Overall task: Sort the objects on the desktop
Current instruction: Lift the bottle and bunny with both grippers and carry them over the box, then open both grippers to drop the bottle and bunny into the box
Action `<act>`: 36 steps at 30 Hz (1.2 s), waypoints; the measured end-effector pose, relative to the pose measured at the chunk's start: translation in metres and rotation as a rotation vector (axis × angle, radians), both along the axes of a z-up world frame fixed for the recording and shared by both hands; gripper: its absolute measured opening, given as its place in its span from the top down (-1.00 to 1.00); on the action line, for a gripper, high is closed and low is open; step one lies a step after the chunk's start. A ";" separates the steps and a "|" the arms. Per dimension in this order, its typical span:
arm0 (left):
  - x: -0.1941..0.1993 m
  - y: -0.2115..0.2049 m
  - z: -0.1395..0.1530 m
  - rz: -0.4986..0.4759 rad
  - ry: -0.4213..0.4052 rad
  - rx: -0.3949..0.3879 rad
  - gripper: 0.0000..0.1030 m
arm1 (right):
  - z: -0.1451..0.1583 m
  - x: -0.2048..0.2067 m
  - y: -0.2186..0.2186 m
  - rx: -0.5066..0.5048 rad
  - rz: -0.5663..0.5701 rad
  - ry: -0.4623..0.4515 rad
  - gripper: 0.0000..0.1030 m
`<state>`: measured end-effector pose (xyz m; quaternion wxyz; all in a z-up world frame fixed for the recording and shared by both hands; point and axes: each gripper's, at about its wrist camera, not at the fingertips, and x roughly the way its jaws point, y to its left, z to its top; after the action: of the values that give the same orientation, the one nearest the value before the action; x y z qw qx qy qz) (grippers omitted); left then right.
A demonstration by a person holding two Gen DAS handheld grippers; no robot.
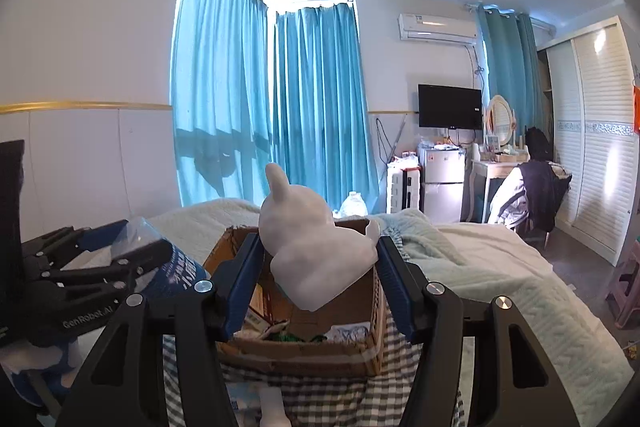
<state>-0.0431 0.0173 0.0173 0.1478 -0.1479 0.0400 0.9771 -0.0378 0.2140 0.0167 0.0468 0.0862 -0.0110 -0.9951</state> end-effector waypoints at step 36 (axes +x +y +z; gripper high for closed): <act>-0.139 0.032 -0.069 0.099 -0.137 -0.071 -0.28 | -0.071 -0.158 0.014 0.063 0.050 -0.177 -0.11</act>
<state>-0.1819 0.0489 -0.0519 0.0965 -0.2212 0.0570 0.9688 -0.1953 0.2275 -0.0545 0.0675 0.1754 0.0184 -0.9820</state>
